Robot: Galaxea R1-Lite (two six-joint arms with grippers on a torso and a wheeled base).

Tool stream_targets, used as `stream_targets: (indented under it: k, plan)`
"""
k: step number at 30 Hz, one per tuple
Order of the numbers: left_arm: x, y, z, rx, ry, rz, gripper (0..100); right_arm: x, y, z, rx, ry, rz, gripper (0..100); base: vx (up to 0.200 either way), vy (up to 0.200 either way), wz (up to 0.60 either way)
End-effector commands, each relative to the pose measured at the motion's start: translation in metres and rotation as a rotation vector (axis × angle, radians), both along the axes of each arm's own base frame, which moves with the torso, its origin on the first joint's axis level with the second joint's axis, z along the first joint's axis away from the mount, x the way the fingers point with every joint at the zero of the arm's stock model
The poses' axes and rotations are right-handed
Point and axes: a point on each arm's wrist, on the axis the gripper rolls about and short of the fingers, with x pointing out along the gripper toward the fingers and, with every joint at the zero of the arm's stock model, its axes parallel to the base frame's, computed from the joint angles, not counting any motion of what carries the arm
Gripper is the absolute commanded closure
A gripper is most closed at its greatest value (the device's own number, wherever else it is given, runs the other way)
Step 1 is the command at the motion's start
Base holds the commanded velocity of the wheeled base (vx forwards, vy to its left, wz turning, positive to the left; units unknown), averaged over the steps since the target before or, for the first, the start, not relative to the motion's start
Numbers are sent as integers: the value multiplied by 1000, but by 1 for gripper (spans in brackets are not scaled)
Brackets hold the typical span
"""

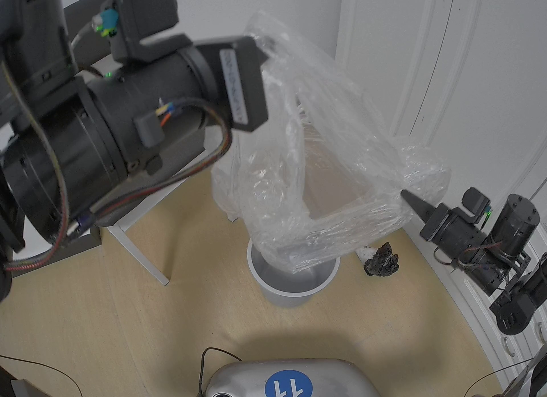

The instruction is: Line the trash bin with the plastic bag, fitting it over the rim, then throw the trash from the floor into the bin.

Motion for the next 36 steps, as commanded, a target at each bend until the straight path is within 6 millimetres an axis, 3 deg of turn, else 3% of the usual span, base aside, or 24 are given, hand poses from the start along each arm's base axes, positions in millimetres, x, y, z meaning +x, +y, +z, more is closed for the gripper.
stream_targets:
  k: [1,8,10,14,17,26,29,36]
  plan:
    - [16,13,-41,90,102,74,100,2,-33,37,34,-103,-79,100,0,0,0]
    - [23,23,-75,151,204,115,100,2,-52,63,27,56,-142,100,0,0,0]
    - [25,24,-80,164,215,123,100,1,-52,64,20,81,-144,100,0,0,0]
    - [30,25,-109,231,283,142,100,-1,-52,67,-8,163,-146,100,0,0,0]
    - [32,26,-117,249,303,150,100,-1,-52,69,-12,166,-146,100,0,0,0]
    - [36,31,-135,253,376,178,100,33,-41,70,-185,273,-125,100,0,0,0]
    - [36,33,-149,259,418,238,100,44,-35,60,-363,304,-94,100,0,0,0]
    - [46,40,-182,258,452,370,100,47,-25,37,-505,327,-42,100,0,0,0]
